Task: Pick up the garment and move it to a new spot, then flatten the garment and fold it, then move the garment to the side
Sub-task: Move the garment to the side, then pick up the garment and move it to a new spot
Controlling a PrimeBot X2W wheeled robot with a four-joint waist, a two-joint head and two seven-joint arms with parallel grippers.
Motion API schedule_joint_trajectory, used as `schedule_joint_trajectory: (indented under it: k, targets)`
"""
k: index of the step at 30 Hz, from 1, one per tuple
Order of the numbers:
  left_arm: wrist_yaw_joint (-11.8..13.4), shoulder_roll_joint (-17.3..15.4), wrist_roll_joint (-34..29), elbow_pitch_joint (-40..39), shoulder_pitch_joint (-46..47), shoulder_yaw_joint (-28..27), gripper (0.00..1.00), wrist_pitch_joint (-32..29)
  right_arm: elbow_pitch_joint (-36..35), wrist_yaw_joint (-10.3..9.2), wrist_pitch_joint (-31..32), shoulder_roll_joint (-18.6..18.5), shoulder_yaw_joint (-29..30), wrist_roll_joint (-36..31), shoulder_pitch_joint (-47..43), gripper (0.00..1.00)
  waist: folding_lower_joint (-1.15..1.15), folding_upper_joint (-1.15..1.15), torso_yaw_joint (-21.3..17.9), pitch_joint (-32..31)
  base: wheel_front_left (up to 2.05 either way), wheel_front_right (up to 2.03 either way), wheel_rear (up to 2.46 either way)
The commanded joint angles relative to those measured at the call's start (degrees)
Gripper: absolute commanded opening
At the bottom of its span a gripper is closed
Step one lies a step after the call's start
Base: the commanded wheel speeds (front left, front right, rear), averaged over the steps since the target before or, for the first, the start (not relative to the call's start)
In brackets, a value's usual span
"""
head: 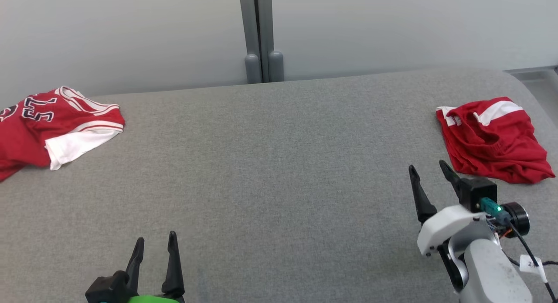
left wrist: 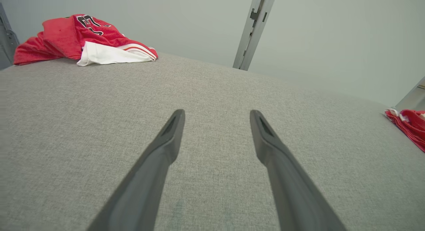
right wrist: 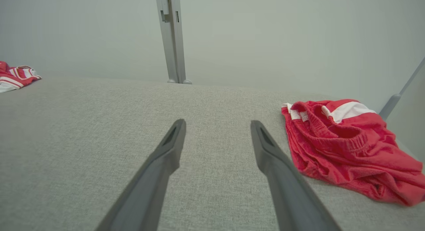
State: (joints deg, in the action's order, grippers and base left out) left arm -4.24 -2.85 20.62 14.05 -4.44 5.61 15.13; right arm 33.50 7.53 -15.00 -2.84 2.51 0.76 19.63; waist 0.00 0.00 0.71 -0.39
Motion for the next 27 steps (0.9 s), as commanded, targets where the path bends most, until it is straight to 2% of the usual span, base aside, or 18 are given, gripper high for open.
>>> schedule_joint_trajectory:
  k: [1,11,27]
  targets:
    - [0.31,-0.1,0.35,-0.38,-1.06,0.23,1.0,0.01,-1.66,-0.08,-0.24,-0.28,0.41,1.13,-2.36,1.0,0.0,0.0,1.51,-1.54,0.0,0.0,0.0]
    - [1.44,-0.1,1.89,-1.87,-2.98,1.3,1.0,0.01,-9.52,-0.08,-0.25,-0.16,-2.88,8.21,-13.58,1.0,0.0,0.0,0.92,-2.3,0.0,0.0,0.0]
    - [1.43,-0.1,1.88,-1.63,-3.71,1.74,1.0,0.01,-11.04,-0.08,-0.25,-0.16,-4.43,9.71,-15.41,1.0,0.0,0.0,0.91,-2.46,0.0,0.0,0.0]
